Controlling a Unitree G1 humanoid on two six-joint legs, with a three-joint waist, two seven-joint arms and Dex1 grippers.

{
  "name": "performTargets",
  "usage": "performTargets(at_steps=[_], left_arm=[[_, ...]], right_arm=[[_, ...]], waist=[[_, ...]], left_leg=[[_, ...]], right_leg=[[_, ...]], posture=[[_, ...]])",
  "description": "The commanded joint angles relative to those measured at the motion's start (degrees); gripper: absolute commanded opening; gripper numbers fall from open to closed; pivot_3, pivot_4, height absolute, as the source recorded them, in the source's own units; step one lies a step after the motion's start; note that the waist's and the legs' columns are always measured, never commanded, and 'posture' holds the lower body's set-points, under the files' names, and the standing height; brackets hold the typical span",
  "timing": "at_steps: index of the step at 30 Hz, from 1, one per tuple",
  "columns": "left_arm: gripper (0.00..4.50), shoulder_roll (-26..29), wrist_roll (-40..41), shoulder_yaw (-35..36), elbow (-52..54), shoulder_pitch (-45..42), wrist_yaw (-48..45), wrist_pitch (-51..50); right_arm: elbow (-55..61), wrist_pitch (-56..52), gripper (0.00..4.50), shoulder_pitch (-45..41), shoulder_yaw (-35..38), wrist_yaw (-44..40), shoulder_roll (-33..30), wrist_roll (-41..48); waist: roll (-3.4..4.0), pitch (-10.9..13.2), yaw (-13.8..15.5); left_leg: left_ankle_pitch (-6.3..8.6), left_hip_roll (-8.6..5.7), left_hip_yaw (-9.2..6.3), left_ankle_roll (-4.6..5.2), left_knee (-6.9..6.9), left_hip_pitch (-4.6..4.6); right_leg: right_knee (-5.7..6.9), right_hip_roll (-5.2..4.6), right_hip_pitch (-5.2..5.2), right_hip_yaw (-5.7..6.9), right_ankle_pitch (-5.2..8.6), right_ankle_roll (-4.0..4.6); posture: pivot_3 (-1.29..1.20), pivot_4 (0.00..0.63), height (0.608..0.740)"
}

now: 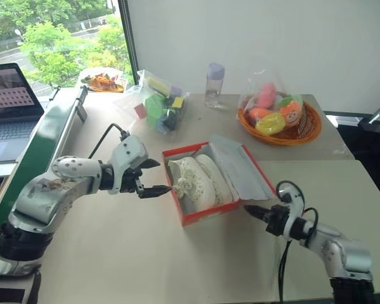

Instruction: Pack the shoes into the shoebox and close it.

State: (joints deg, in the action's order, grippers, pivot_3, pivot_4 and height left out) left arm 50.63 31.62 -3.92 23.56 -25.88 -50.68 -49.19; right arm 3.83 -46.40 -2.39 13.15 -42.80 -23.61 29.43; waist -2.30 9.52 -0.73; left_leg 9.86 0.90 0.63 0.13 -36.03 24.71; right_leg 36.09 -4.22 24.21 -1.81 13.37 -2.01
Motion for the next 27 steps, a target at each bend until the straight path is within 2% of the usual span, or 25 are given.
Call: performTargets(at_steps=[1,4,7,10,17,19,24,27], left_arm=[[4.44,1.5,0.2,2.6,2.8,0.8,0.2,-0.5],[4.44,2.1,-0.7,2.5,3.1,1.3,0.7,-0.2],[4.44,3.4,-0.2,2.3,4.0,2.0,-0.5,-0.4],[4.44,4.6,0.5,2.9,5.2,3.2,-1.5,-0.7],[4.44,6.2,0.3,3.7,6.3,5.6,-2.3,-0.5],[4.44,6.2,0.3,4.2,6.8,6.2,-2.0,-0.5],[4.44,7.6,-0.3,4.1,8.1,8.4,-2.4,-0.5],[4.44,7.8,0.1,4.9,9.0,9.5,-1.8,-0.9]], right_arm=[[-3.5,6.2,0.00,-2.2,3.6,1.4,2.8,1.7],[-11.2,12.5,0.00,-5.9,7.0,4.4,7.1,2.6],[-20.0,17.0,0.00,-10.4,13.6,7.9,10.5,6.2],[-21.2,17.3,0.00,-12.2,17.2,6.3,11.6,11.4],[-8.7,5.9,0.00,-12.3,16.6,1.1,7.3,23.7],[-5.5,-1.6,0.00,-14.3,18.4,3.7,5.9,32.7],[-0.5,-7.6,0.00,-18.9,17.4,9.1,3.7,40.5],[2.7,-10.5,0.00,-21.1,13.5,11.6,3.2,42.1]], waist=[[0.00,0.0,0.0],[0.00,0.0,-0.3],[0.00,0.0,-0.5],[0.00,0.0,-0.3],[0.22,0.1,-0.3],[0.28,0.2,-0.3],[0.28,0.2,-0.6],[0.28,0.2,-0.4]], left_leg=[[0.00,0.00,0.00,0.00,0.00,0.00],[0.00,0.03,0.03,0.00,0.00,-0.10],[0.00,0.07,0.05,0.00,-0.02,-0.14],[0.00,0.06,0.09,0.00,-0.04,-0.24],[0.00,0.06,0.15,0.00,-0.03,-0.26],[0.00,0.07,0.22,0.00,-0.03,-0.30],[0.00,0.20,0.25,0.00,-0.06,-0.41],[0.00,0.19,0.26,0.00,-0.06,-0.39]], right_leg=[[0.01,0.01,0.00,0.00,-0.02,0.04],[0.03,0.05,-0.04,-0.04,-0.02,0.03],[0.06,0.11,-0.06,-0.08,-0.04,0.03],[0.06,0.09,-0.15,-0.16,-0.10,0.04],[0.15,0.10,-0.10,-0.26,-0.12,0.08],[0.21,0.10,-0.08,-0.36,-0.12,0.08],[0.27,0.28,-0.12,-0.44,-0.11,0.06],[0.28,0.28,-0.08,-0.45,-0.10,0.04]], posture=[[0.00,0.150,0.740],[0.00,0.150,0.740],[0.00,0.150,0.740],[0.00,0.150,0.740],[0.00,0.150,0.740],[0.00,0.150,0.740],[0.00,0.150,0.740],[0.00,0.150,0.740]])
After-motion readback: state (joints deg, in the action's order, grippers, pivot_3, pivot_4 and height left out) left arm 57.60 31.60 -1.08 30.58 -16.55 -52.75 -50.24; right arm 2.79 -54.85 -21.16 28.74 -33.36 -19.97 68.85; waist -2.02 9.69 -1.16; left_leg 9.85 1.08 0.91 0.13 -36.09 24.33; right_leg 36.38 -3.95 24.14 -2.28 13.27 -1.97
